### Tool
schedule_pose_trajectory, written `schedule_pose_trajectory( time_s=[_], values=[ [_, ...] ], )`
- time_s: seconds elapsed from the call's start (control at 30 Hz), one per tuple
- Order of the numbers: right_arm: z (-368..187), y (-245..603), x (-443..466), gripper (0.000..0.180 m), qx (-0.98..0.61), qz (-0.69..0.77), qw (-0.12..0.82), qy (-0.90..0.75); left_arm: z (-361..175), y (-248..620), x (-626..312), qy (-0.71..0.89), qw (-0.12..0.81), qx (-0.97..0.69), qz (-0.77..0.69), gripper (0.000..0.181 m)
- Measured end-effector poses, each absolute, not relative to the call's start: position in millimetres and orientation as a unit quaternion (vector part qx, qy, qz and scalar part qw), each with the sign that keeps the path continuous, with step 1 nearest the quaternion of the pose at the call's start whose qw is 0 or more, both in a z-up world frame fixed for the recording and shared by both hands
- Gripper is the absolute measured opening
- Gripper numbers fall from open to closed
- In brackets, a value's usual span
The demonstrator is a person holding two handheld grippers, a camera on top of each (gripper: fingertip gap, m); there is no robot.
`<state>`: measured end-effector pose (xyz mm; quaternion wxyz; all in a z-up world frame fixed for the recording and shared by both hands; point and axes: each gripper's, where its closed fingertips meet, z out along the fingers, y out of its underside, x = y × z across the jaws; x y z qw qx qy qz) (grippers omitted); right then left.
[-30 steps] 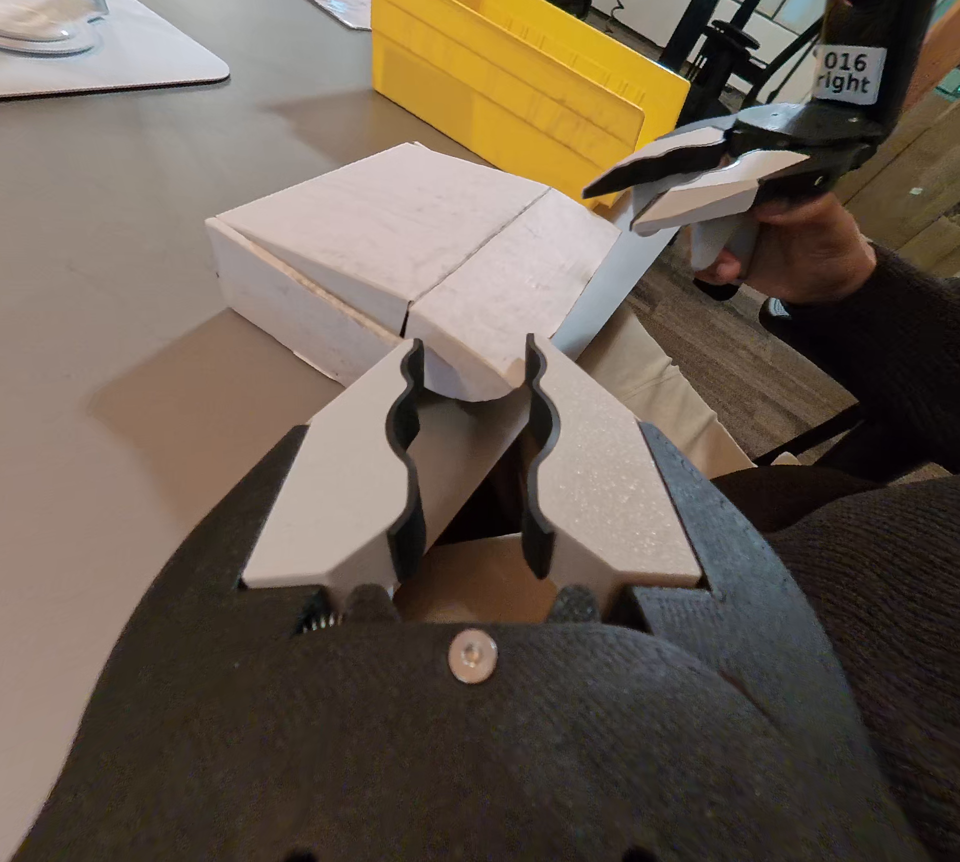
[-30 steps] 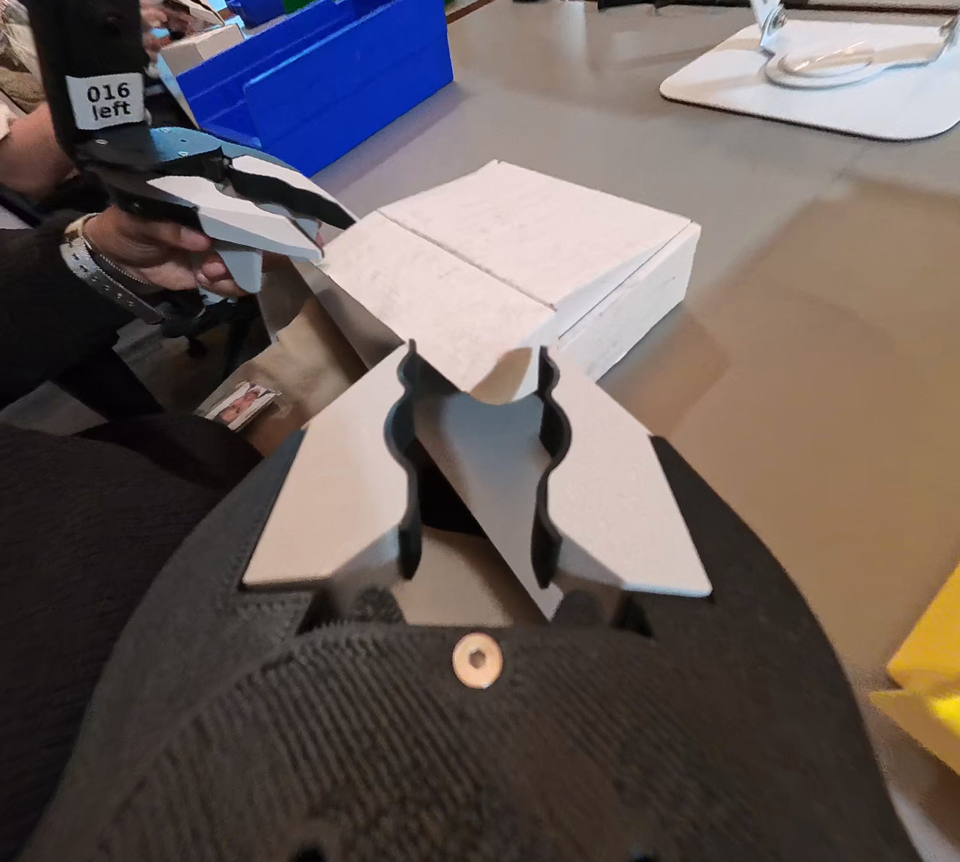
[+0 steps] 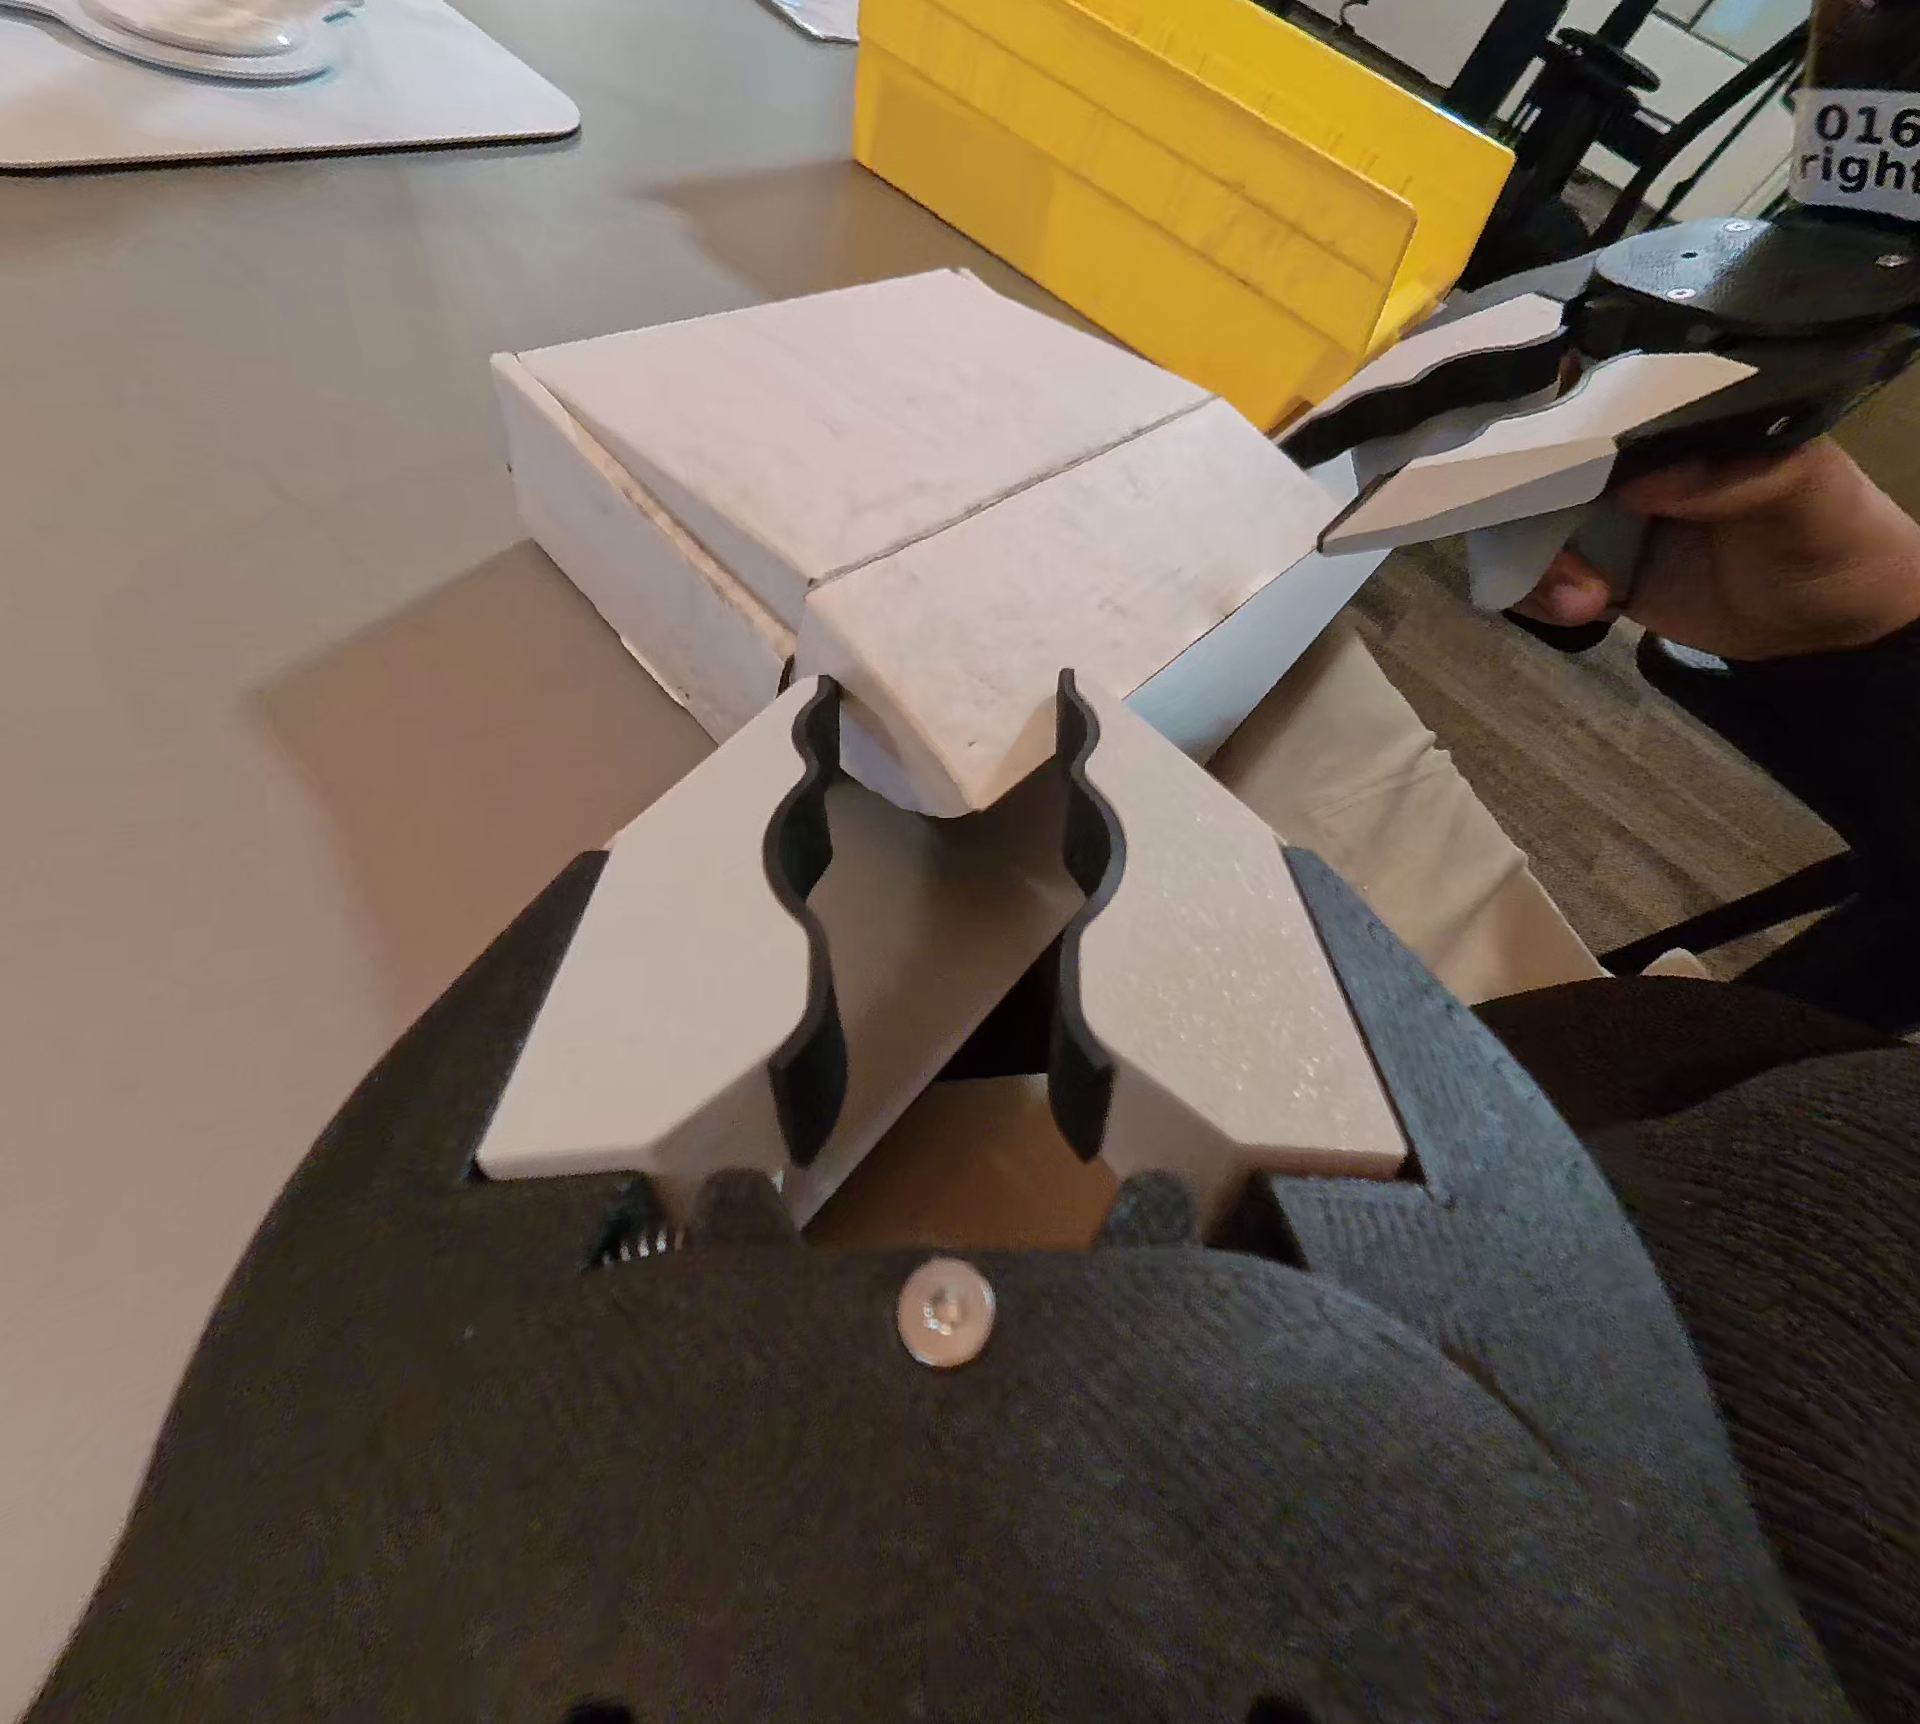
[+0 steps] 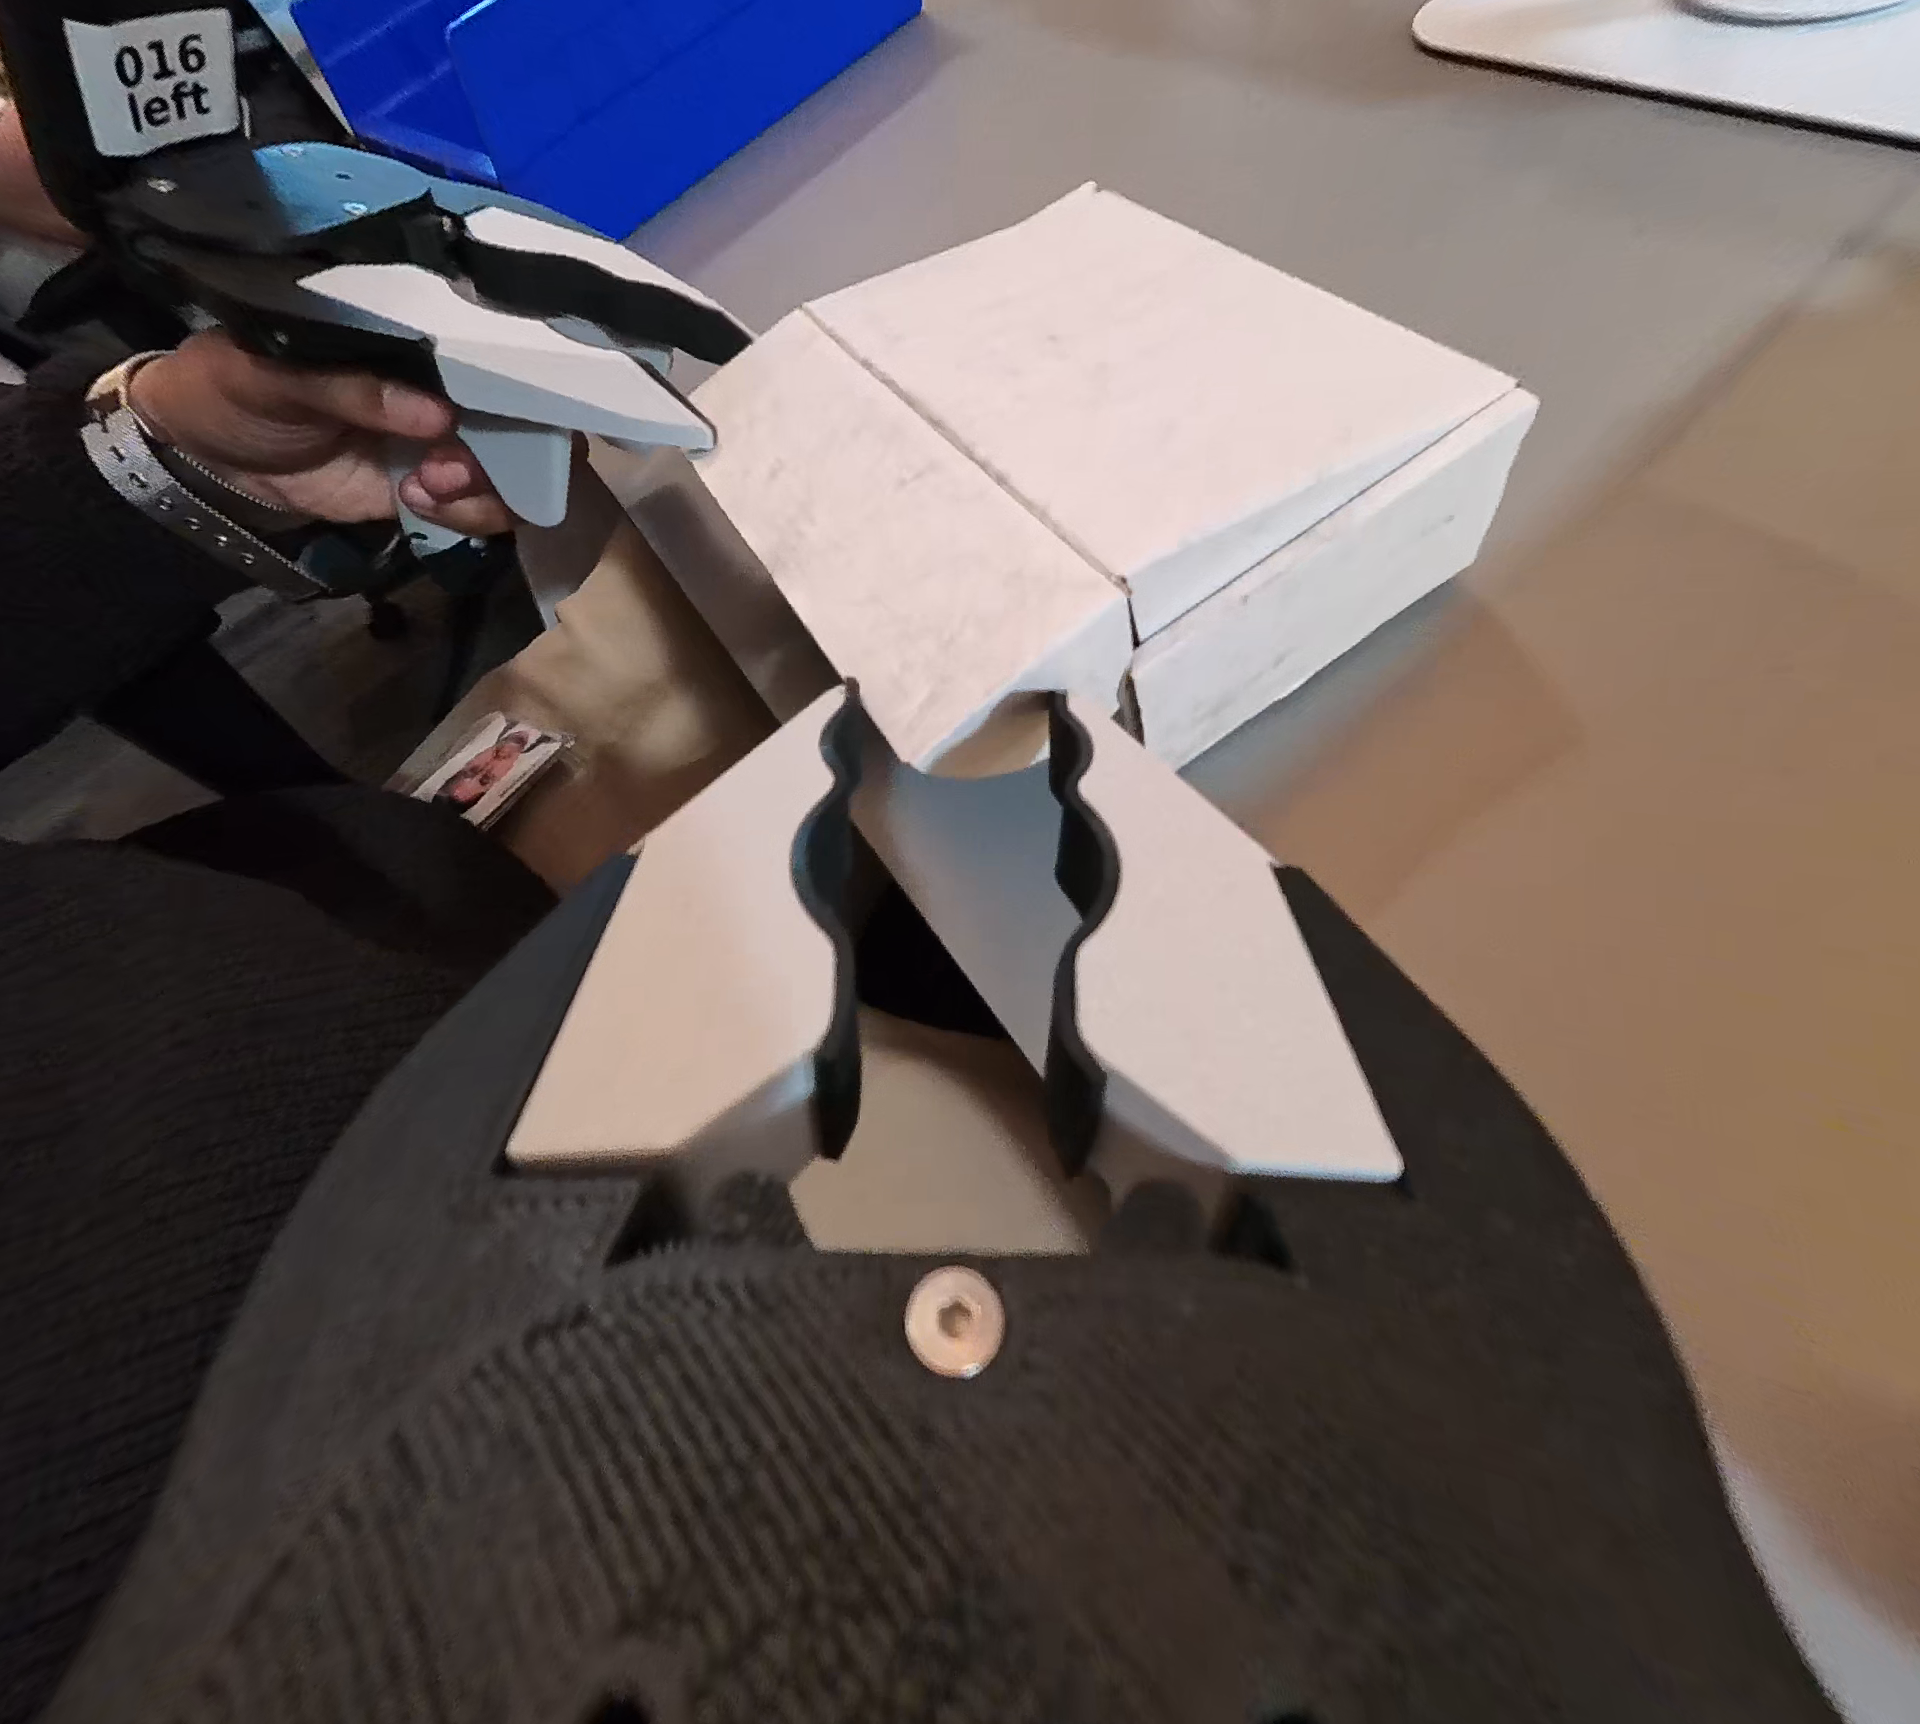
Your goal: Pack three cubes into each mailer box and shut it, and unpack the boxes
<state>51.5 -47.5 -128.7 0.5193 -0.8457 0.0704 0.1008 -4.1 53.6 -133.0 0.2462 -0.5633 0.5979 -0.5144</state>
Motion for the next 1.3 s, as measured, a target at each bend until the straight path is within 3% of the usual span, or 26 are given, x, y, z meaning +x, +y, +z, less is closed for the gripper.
schedule_pose_trajectory(
  time_s=[1.3],
  values=[
    [-138,-44,52,0.038,-0.837,0.134,0.522,0.099,-143,60,1,0.609,0.262,-0.569,-0.486,0.038]
  ],
)
